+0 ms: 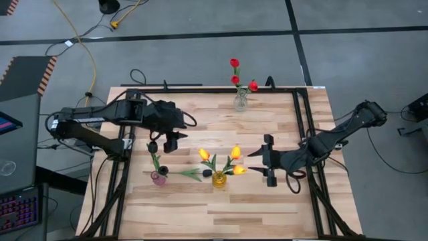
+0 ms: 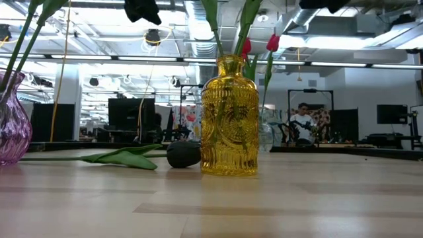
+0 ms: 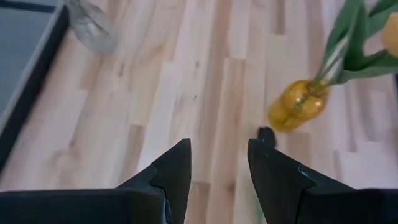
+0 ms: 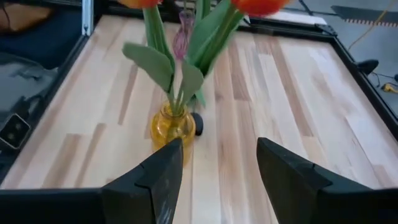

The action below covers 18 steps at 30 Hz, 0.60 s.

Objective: Sort flowers into vase by color
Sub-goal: Put the black flower into the purple vase

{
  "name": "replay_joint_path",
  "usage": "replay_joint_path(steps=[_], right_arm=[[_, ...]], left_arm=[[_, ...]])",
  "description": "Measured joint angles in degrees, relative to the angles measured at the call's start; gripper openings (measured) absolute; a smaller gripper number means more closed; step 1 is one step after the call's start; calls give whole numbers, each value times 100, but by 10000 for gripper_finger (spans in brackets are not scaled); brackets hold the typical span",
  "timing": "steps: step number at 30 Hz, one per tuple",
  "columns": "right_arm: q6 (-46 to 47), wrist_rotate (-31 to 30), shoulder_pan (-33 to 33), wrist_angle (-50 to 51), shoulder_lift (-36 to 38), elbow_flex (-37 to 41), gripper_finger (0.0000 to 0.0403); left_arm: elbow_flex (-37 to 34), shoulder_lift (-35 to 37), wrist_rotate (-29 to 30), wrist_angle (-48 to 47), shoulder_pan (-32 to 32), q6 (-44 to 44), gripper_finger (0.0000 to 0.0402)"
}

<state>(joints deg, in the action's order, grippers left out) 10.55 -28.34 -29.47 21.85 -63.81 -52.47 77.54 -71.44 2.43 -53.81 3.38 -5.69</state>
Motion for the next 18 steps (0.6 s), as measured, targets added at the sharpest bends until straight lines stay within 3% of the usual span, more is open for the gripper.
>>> replay_joint_path(steps=[5,12,18], right_arm=[[0,-2,118,118,-20,2,233],[0,0,298,151,-20,2,233],[2,0,339,155,-20,2,233]], left_arm=[[-2,-146,-735,17,484,101,146],[-2,-873,-1916,-194,1263,612,146],[-4,-1488,-2308,-516,1402,1259,146]])
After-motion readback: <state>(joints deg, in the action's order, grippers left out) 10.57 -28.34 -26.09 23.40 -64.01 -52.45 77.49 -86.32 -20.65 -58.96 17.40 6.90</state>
